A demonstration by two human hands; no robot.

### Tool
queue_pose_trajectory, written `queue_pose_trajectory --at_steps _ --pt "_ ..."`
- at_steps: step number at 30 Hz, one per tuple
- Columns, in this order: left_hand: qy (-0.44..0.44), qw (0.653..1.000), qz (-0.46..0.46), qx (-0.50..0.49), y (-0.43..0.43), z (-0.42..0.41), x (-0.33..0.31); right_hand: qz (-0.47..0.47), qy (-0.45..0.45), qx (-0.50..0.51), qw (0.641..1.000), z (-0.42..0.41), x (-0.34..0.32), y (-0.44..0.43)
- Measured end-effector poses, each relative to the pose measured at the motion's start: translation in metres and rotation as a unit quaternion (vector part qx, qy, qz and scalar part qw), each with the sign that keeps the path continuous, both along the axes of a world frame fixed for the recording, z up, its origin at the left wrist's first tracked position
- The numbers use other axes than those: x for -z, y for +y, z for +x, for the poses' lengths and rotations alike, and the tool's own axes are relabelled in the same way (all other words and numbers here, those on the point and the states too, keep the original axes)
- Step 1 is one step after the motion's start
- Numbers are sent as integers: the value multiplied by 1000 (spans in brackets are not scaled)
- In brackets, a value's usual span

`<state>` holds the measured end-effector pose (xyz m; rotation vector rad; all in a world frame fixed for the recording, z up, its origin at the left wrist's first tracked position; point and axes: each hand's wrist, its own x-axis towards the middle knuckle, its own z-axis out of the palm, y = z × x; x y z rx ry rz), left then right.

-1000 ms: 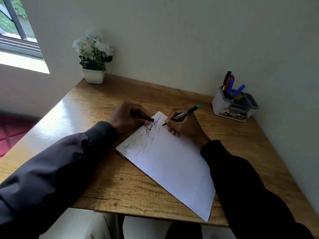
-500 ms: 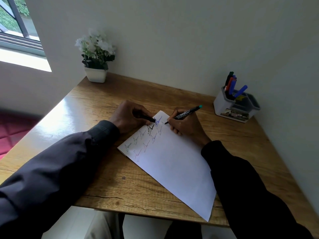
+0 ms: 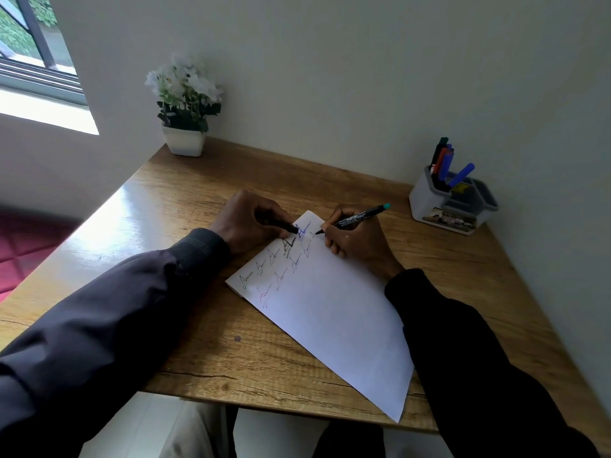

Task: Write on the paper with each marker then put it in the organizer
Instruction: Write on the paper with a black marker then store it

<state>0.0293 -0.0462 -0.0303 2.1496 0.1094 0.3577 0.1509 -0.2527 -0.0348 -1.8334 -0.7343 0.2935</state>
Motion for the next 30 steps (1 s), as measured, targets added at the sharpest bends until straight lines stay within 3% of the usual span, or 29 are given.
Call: queue_pose_trajectory --at_steps 30 --pt "-10 1000 0 6 1 -1 1 19 -4 35 999 5 4 2"
